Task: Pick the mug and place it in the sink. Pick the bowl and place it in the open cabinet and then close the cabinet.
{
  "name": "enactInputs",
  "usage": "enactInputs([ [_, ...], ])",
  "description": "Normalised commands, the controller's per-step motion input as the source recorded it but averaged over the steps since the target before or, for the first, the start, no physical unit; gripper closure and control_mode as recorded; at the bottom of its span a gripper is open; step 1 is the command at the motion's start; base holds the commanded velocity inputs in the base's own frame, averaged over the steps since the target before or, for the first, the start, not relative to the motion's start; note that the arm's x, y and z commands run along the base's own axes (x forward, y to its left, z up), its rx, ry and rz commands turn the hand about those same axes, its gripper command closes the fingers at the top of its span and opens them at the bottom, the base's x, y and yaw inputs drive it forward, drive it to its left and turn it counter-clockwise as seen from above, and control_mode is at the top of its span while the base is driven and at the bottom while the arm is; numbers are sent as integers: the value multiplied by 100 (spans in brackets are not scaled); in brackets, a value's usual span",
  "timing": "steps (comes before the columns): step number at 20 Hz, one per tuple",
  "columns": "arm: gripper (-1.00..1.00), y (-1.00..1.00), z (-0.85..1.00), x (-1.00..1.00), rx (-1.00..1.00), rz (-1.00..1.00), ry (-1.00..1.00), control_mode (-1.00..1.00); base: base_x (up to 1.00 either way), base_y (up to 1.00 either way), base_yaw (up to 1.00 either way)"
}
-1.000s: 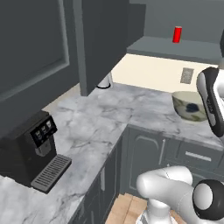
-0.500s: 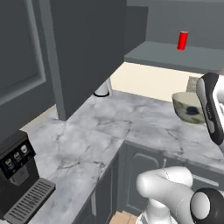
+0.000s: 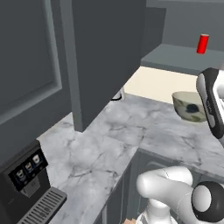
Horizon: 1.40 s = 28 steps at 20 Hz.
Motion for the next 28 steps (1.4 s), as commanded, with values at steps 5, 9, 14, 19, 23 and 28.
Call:
enactInputs([
  [5, 100, 0, 0, 0, 0, 0, 0, 100, 21, -13, 17],
  [9, 100, 0, 0, 0, 0, 0, 0, 100, 1, 6, 20],
  [14, 100, 0, 0, 0, 0, 0, 0, 100, 0, 9, 18],
  [19, 100, 0, 0, 0, 0, 0, 0, 100, 1, -17, 13],
  [23, 100, 0, 0, 0, 0, 0, 0, 100, 5, -13, 5],
  [28, 100, 0, 0, 0, 0, 0, 0, 100, 24, -1, 0],
])
